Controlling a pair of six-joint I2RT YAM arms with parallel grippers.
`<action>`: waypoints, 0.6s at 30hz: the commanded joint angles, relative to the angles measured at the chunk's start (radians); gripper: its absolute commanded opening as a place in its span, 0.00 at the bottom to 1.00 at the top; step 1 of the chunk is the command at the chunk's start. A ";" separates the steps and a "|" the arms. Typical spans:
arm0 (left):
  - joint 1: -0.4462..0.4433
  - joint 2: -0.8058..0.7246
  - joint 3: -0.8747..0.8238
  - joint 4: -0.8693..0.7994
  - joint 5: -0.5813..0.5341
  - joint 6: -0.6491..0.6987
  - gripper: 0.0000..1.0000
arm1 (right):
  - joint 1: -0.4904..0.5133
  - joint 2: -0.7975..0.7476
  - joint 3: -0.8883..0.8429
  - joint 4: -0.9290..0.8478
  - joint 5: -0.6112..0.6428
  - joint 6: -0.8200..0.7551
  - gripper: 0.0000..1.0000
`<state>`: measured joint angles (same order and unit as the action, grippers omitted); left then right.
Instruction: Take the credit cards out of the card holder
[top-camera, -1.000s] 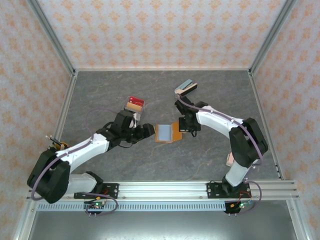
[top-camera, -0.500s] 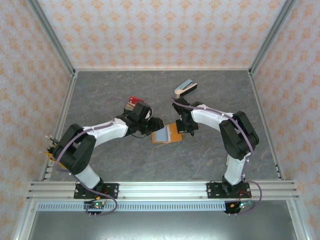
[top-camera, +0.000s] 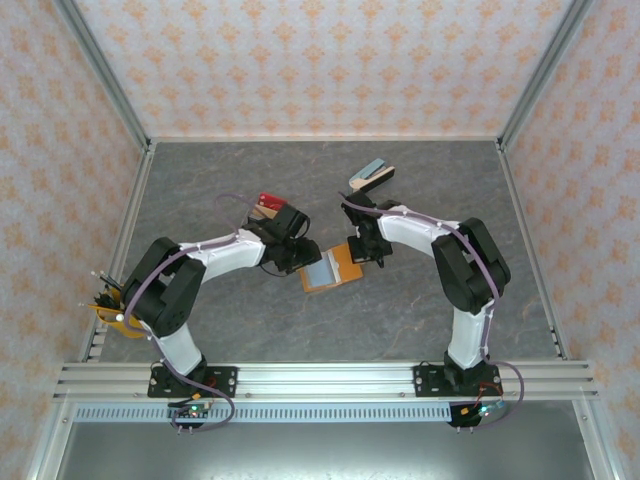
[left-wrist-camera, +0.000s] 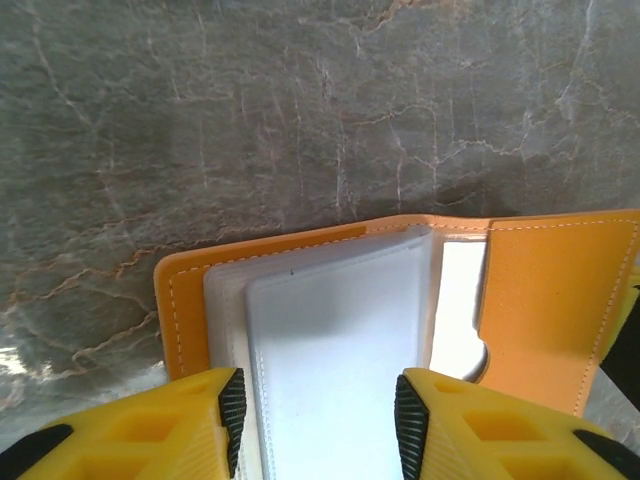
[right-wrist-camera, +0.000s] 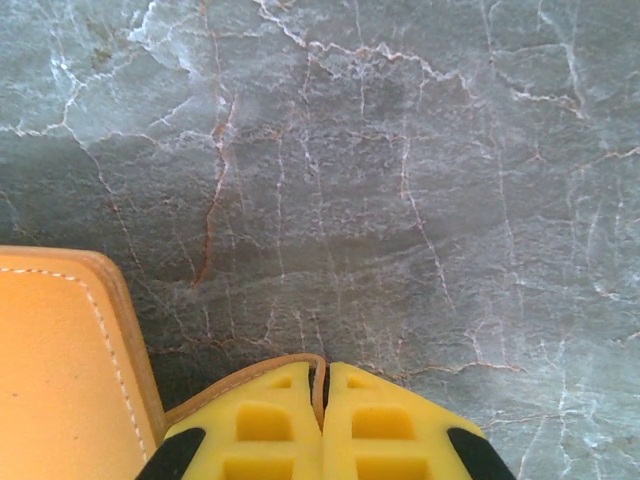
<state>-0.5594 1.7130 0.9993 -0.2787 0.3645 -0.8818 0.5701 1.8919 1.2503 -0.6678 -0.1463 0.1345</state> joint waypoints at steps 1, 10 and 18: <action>0.000 -0.057 -0.027 -0.015 -0.028 0.006 0.47 | -0.003 0.014 0.000 0.002 -0.018 0.013 0.03; 0.000 0.016 0.014 -0.032 -0.005 0.013 0.45 | -0.003 0.015 -0.025 0.023 -0.040 0.035 0.03; 0.000 0.055 0.004 -0.011 0.017 0.007 0.45 | -0.003 0.015 -0.024 0.023 -0.040 0.038 0.03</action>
<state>-0.5587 1.7382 0.9943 -0.2779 0.3847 -0.8818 0.5686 1.8919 1.2453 -0.6460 -0.1822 0.1600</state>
